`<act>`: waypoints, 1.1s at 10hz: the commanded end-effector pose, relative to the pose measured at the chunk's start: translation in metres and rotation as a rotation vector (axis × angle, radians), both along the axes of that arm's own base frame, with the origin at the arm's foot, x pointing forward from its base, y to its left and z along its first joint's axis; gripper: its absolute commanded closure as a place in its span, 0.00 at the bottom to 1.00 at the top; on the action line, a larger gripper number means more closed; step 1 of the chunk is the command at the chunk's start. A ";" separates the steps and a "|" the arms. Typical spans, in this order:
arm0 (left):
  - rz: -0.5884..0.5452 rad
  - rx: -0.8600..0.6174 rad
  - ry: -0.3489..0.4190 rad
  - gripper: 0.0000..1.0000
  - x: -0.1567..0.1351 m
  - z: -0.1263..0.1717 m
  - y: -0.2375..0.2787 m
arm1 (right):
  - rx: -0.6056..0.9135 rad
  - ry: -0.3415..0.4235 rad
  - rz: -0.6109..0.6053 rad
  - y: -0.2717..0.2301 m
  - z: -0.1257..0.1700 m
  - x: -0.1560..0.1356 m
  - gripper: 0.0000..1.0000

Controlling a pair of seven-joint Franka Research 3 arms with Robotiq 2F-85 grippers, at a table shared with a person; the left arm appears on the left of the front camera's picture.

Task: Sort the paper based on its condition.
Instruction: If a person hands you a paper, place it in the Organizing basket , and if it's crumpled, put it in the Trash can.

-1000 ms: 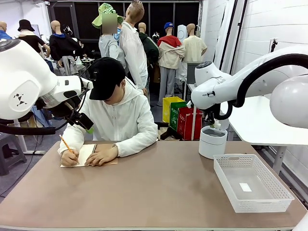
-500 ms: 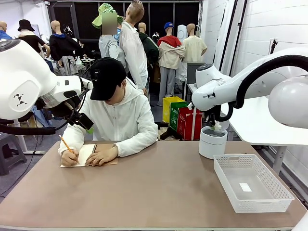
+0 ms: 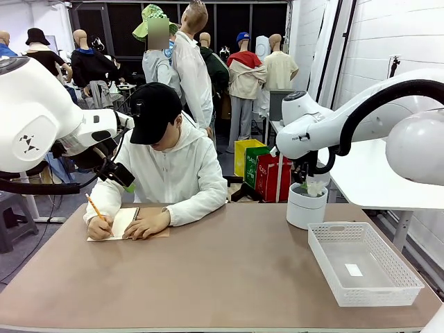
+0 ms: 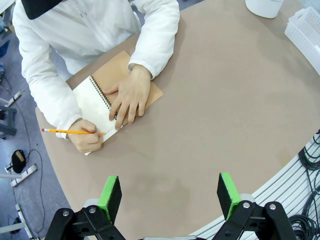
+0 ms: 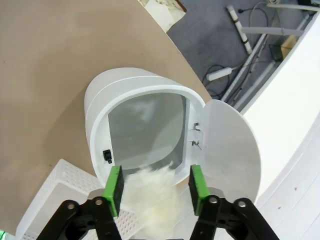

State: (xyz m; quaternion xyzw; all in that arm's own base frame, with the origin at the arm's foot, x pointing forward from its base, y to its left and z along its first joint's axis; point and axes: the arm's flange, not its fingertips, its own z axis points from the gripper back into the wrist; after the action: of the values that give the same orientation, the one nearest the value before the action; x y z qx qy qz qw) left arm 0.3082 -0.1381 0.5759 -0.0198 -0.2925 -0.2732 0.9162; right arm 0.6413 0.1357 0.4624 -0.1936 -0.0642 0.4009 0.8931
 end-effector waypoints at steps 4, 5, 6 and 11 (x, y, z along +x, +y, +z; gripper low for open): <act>0.000 -0.001 0.001 0.00 0.000 0.000 0.001 | 0.028 -0.016 -0.013 0.004 -0.001 0.009 0.00; 0.000 -0.001 0.001 0.00 0.000 0.000 0.001 | 0.032 -0.005 -0.002 0.009 0.003 0.006 0.00; 0.000 -0.001 0.001 0.00 0.000 0.000 0.001 | 0.040 0.007 0.012 0.014 0.006 0.002 0.00; 0.000 -0.001 0.001 0.00 0.000 0.000 0.001 | 0.017 -0.005 0.014 0.013 0.002 -0.001 0.00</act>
State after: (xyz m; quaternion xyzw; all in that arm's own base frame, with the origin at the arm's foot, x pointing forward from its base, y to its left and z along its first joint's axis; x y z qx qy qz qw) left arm 0.3082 -0.1381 0.5759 -0.0198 -0.2925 -0.2732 0.9162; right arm 0.6371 0.1520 0.4672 -0.1830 -0.0672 0.4056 0.8930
